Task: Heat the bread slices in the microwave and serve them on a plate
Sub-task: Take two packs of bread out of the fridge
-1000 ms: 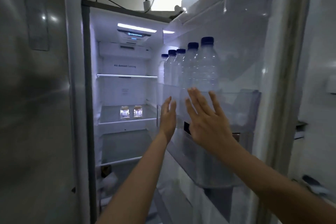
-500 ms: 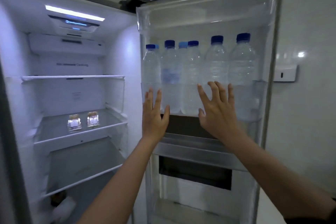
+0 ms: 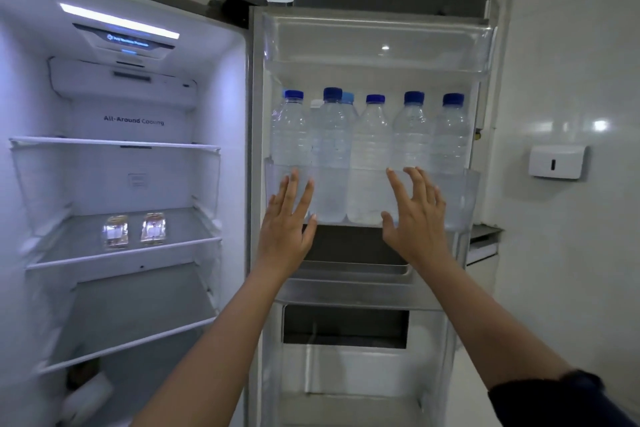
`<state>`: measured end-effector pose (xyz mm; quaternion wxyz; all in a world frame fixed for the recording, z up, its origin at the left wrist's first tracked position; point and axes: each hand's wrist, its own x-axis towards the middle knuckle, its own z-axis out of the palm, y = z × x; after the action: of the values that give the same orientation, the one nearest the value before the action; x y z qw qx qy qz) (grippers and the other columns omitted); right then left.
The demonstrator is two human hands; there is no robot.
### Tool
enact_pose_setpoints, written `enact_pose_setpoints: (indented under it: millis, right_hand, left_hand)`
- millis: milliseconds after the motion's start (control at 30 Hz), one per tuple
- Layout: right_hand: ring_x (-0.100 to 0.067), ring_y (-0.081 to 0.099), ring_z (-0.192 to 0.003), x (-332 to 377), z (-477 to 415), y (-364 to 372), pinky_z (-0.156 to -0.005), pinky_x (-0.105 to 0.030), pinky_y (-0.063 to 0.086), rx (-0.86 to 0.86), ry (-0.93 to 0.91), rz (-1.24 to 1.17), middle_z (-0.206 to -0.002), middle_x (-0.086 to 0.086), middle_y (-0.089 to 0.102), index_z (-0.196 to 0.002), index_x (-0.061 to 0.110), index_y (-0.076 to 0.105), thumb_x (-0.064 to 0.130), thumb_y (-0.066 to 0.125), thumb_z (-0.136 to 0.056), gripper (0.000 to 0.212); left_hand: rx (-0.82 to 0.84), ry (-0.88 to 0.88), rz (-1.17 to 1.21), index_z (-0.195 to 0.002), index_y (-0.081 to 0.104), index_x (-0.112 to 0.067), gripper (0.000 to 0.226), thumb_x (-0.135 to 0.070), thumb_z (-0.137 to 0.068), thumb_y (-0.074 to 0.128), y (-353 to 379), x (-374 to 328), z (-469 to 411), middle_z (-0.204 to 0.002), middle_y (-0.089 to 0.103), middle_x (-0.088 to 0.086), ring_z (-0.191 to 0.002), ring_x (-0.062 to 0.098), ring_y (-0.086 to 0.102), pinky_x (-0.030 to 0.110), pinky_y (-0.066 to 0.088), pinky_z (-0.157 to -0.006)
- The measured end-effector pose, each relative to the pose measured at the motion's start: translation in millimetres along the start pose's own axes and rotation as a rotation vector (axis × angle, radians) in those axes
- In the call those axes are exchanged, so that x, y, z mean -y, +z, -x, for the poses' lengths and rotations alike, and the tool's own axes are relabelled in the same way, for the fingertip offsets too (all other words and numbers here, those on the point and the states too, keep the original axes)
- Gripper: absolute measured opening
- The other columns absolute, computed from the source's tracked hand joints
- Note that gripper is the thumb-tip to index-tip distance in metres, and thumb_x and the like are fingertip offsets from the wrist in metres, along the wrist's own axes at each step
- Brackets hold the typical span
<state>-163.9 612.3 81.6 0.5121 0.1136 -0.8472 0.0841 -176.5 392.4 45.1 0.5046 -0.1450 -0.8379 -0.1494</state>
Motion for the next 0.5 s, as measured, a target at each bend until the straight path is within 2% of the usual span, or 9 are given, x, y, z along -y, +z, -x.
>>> enact_pose_setpoints:
  millis: [100, 200, 267, 367, 500]
  right_hand:
    - [-0.037, 0.027, -0.139, -7.7, -3.0, 6.5, -0.108, -0.054, 0.029, 0.028, 0.03, -0.067, -0.147, -0.018, 0.034, -0.142, 0.016, 0.036, 0.02, 0.072, -0.074, 0.077]
    - [-0.032, 0.012, -0.145, -10.6, -5.2, 13.8, -0.115, -0.051, 0.02, 0.071, 0.076, -0.145, -0.155, -0.015, 0.019, -0.147, 0.017, 0.027, 0.021, 0.066, -0.081, 0.076]
    - [-0.031, 0.009, -0.146, -8.5, -4.4, 19.3, -0.115, -0.049, 0.02, 0.063, 0.084, -0.199, -0.157, -0.014, 0.013, -0.147, 0.016, 0.024, 0.018, 0.063, -0.084, 0.075]
    - [-0.033, 0.017, -0.144, 4.0, 4.5, 33.4, -0.112, -0.052, 0.029, 0.024, 0.03, -0.277, -0.155, -0.016, 0.018, -0.144, 0.011, 0.032, 0.008, 0.062, -0.081, 0.07]
    - [-0.031, 0.03, -0.139, 38.5, 19.6, 52.1, -0.11, -0.049, 0.034, 0.04, -0.049, -0.42, -0.15, -0.014, 0.031, -0.132, 0.009, 0.048, 0.006, 0.062, -0.082, 0.052]
  left_hand:
    - [0.032, 0.005, -0.016, -0.149, 0.008, -0.022, 0.062, -0.029, -0.095, 0.04, 2.6, -3.6, -3.3, -0.157, -0.004, -0.004, -0.145, 0.012, -0.005, 0.037, 0.012, -0.118]
    - [0.054, 0.005, -0.019, -0.148, 0.008, -0.023, 0.064, -0.024, -0.095, 0.044, 3.3, -8.0, -5.6, -0.157, -0.003, -0.003, -0.145, 0.014, -0.004, 0.039, 0.016, -0.118]
    - [0.06, 0.02, -0.011, -0.148, 0.01, -0.022, 0.062, -0.023, -0.095, 0.043, 2.5, -8.7, -4.8, -0.157, -0.002, -0.003, -0.145, 0.013, -0.004, 0.036, 0.013, -0.118]
    - [0.086, 0.029, 0.023, -0.148, 0.01, -0.027, 0.061, -0.024, -0.096, 0.042, 0.3, -2.0, 1.7, -0.155, -0.006, -0.011, -0.143, 0.006, -0.009, 0.029, 0.01, -0.116]
    - [0.144, -0.003, 0.067, -0.146, 0.004, -0.036, 0.058, -0.03, -0.099, 0.036, -5.8, 18.5, 19.9, -0.154, -0.009, -0.02, -0.142, -0.002, -0.007, 0.021, 0.022, -0.11]
